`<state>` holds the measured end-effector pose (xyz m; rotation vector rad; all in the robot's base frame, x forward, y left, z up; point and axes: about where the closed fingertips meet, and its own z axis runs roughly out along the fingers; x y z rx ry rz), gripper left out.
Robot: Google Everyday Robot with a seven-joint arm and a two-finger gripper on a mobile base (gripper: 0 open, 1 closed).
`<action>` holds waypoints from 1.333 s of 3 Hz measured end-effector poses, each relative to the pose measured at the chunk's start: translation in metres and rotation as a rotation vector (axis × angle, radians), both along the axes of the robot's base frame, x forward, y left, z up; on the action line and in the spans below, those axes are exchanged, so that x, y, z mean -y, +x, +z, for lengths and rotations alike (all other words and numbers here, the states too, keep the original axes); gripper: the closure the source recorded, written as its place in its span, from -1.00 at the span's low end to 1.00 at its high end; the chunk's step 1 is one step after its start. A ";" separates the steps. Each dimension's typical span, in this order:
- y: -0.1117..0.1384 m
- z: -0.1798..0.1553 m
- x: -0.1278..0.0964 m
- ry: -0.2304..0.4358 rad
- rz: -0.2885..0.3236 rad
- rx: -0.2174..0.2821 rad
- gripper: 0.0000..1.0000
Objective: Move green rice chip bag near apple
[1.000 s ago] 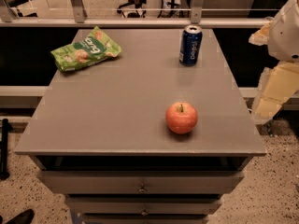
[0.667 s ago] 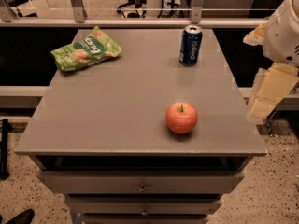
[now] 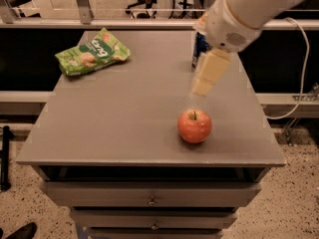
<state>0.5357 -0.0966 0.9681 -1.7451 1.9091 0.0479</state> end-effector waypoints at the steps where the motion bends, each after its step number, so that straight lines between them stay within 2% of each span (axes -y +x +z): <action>1: 0.047 -0.003 -0.072 0.081 0.067 0.044 -1.00; 2: 0.048 -0.004 -0.073 0.085 0.068 0.048 -1.00; 3: 0.060 -0.010 -0.089 0.128 0.074 0.076 -1.00; 4: 0.112 -0.035 -0.154 0.267 0.117 0.105 -1.00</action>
Offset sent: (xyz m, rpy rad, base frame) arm 0.0415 0.0608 -0.0028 0.0709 -0.0379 0.0560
